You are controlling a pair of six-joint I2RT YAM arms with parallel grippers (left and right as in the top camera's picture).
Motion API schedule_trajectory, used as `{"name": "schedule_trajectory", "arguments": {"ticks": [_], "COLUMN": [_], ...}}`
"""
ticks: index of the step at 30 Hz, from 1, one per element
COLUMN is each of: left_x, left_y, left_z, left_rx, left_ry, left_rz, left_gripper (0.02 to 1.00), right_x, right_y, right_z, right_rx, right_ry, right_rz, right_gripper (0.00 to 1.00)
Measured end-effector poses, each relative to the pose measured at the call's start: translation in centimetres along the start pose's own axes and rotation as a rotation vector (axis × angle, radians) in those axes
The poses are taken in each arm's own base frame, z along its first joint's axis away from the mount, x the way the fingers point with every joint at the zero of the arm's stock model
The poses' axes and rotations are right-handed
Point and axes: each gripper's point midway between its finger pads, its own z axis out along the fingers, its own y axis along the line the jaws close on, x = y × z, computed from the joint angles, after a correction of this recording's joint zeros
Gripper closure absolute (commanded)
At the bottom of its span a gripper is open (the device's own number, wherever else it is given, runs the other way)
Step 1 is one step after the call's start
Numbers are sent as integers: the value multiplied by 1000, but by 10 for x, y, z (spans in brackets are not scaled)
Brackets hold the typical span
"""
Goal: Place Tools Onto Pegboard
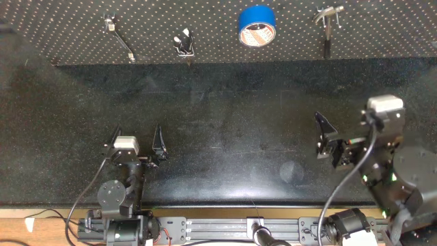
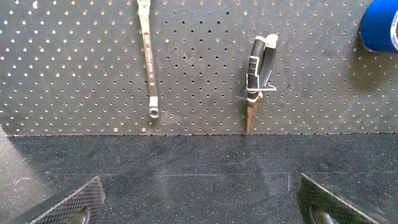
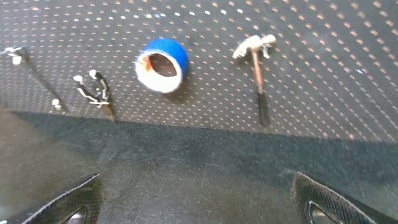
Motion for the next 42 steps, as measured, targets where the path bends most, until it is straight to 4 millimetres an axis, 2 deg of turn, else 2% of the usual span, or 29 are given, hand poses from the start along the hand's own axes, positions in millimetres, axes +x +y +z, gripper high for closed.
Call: {"name": "schedule_trajectory", "arguments": {"ticks": [3, 7, 10, 14, 18, 24, 30, 31, 32, 34, 35, 42], "left_x": [0, 0, 0, 0, -1, -1, -1, -1, 0, 0, -1, -1], "left_y": [0, 0, 0, 0, 0, 0, 0, 0, 0, 0, 0, 0], "left_z": [0, 0, 0, 0, 0, 0, 0, 0, 0, 0, 0, 0], "left_rx": [0, 0, 0, 0, 0, 0, 0, 0, 0, 0, 0, 0], "left_ry": [0, 0, -1, -2, -2, -2, -2, -2, -2, -2, -2, -2], "left_rz": [0, 0, 0, 0, 0, 0, 0, 0, 0, 0, 0, 0], "left_gripper": [23, 25, 23, 25, 25, 25, 25, 25, 25, 23, 25, 25], "right_x": [7, 30, 18, 28, 38, 54, 66, 82, 90, 135, 149, 148], "right_y": [-8, -23, -29, -35, -37, -39, -37, -39, -40, -49, -52, -71], "right_z": [-7, -15, -19, 4, 8, 20, 30, 43, 49, 73, 78, 75], "right_rx": [23, 61, 62, 53, 42, 43, 30, 46, 54, 87, 95, 175], "right_ry": [-84, -259, -491, -647, -721, -728, -718, -630, -593, -387, -328, -328], "right_rz": [23, 51, 72, 87, 94, 83, -22, -63, -74, -87, -88, -110], "right_gripper": [20, 20, 23, 20, 20, 20, 23, 23, 20, 23, 23, 23]}}
